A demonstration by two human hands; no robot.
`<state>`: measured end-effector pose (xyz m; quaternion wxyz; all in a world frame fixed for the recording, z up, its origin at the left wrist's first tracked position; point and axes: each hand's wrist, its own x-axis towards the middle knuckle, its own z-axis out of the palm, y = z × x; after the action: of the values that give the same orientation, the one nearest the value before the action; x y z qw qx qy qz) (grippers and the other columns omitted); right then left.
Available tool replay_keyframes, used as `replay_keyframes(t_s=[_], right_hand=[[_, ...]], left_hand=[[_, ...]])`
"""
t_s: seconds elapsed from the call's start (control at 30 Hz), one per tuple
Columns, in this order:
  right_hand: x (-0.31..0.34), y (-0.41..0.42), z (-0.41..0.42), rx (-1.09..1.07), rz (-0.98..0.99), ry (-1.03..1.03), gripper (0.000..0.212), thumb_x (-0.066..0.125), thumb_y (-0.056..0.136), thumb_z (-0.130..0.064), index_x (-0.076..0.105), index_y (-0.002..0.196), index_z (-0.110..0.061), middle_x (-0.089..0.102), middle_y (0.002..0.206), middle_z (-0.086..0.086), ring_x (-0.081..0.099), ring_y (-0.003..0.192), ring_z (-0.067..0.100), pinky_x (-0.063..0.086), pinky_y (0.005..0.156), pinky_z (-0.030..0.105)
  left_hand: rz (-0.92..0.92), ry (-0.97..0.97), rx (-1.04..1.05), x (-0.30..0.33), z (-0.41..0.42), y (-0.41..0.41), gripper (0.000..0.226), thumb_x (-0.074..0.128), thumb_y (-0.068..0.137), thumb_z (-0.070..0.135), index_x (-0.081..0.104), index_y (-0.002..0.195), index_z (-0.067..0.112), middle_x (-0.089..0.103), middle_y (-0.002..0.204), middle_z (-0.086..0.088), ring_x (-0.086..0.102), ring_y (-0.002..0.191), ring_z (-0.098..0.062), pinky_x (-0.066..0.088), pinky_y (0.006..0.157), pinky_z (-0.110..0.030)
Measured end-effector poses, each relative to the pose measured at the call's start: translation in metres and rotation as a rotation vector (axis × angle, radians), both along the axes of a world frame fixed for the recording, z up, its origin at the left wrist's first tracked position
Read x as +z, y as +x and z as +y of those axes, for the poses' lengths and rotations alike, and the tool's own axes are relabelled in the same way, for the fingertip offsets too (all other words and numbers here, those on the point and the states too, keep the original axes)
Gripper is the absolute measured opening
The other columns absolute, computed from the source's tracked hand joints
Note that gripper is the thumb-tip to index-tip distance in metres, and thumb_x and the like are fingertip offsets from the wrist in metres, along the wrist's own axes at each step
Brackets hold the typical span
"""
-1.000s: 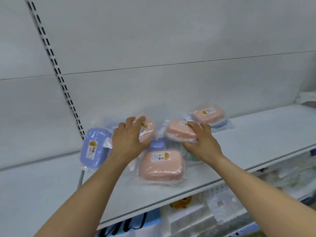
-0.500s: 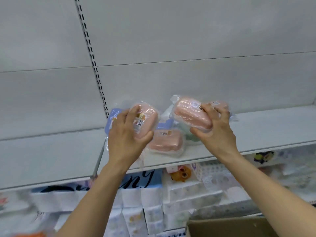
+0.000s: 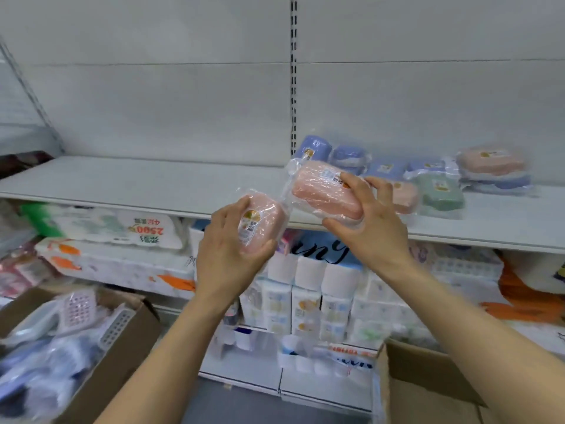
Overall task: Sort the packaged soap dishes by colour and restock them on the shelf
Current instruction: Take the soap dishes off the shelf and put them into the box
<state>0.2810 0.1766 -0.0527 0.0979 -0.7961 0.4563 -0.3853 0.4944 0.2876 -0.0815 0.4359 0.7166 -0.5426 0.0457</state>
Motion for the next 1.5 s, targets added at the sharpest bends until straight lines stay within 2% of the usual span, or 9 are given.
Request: replay_keyframes(t_s=[0.1,0.4,0.6,0.77,0.87,1.13,1.3,1.4,1.5], right_hand=[[-0.002,0.051,0.008,0.07,0.016,0.002,0.073,0.071,0.077,-0.053,0.032,0.138,-0.049,0.025,0.141,-0.007,0.05,0.114,0.019,0.052,0.076,0.037],[-0.036,0.259,0.041,0.258,0.022,0.089,0.07,0.069,0.078,-0.053,0.032,0.137,-0.048,0.023,0.143,-0.005,0.053,0.112,0.02,0.048,0.072,0.032],[-0.072,0.409,0.069,0.332,0.051,0.182,0.07,0.069,0.075,-0.055,0.032,0.135,-0.05,0.026,0.141,-0.006,0.051,0.114,0.019,0.051,0.077,0.035],[-0.107,0.507,0.089,0.376,0.101,0.275,0.072,0.071,0.073,-0.056,0.034,0.135,-0.05,0.033,0.139,-0.006,0.054,0.112,0.019,0.052,0.084,0.038],[-0.126,0.557,0.098,0.425,0.193,0.311,0.072,0.07,0.074,-0.056,0.033,0.136,-0.048,0.031,0.139,-0.004,0.055,0.109,0.022,0.051,0.082,0.037],[-0.174,0.667,0.09,0.564,0.36,0.428,0.074,0.067,0.074,-0.063,0.031,0.137,-0.049,0.029,0.136,-0.007,0.054,0.11,0.019,0.048,0.082,0.038],[-0.208,0.73,0.08,0.616,0.467,0.479,0.074,0.068,0.076,-0.058,0.03,0.137,-0.047,0.032,0.13,-0.006,0.058,0.105,0.022,0.053,0.08,0.038],[-0.234,0.767,0.086,0.617,0.554,0.516,0.076,0.067,0.076,-0.06,0.028,0.14,-0.045,0.031,0.139,-0.004,0.055,0.116,0.023,0.053,0.086,0.042],[-0.263,0.802,0.098,0.63,0.617,0.527,0.074,0.063,0.076,-0.064,0.028,0.139,-0.045,0.036,0.14,0.0,0.057,0.112,0.024,0.054,0.083,0.041]], left_hand=[[0.022,0.002,0.072,-0.005,0.023,0.043,0.076,0.077,0.075,0.041,0.041,0.143,0.032,0.048,0.135,0.006,0.046,0.122,-0.009,0.038,0.093,-0.025],[0.075,0.1,0.254,-0.029,0.095,0.223,0.081,0.061,0.069,0.057,0.041,0.143,0.033,0.049,0.136,0.006,0.046,0.123,-0.009,0.035,0.095,-0.022],[0.117,0.202,0.335,-0.055,0.144,0.361,0.077,0.075,0.079,0.042,0.039,0.146,0.03,0.046,0.139,0.006,0.044,0.127,-0.01,0.032,0.095,-0.021],[0.159,0.326,0.392,-0.086,0.171,0.451,0.078,0.074,0.077,0.048,0.038,0.145,0.033,0.046,0.139,0.005,0.046,0.126,-0.015,0.042,0.101,-0.033],[0.179,0.414,0.391,-0.108,0.181,0.49,0.079,0.072,0.077,0.054,0.037,0.145,0.033,0.045,0.141,0.005,0.046,0.127,-0.015,0.044,0.104,-0.04],[0.38,0.509,0.523,-0.165,0.189,0.567,0.077,0.073,0.077,0.052,0.038,0.144,0.036,0.043,0.139,0.006,0.049,0.122,-0.014,0.047,0.094,-0.034],[0.53,0.534,0.676,-0.2,0.192,0.622,0.076,0.063,0.074,0.073,0.042,0.139,0.04,0.045,0.138,0.011,0.05,0.121,-0.012,0.048,0.097,-0.038],[0.571,0.608,0.736,-0.226,0.2,0.657,0.077,0.066,0.076,0.065,0.04,0.142,0.036,0.046,0.138,0.004,0.052,0.118,-0.019,0.049,0.093,-0.039],[0.615,0.679,0.743,-0.254,0.21,0.693,0.08,0.064,0.074,0.066,0.039,0.143,0.034,0.048,0.139,0.003,0.052,0.119,-0.02,0.049,0.089,-0.038]])
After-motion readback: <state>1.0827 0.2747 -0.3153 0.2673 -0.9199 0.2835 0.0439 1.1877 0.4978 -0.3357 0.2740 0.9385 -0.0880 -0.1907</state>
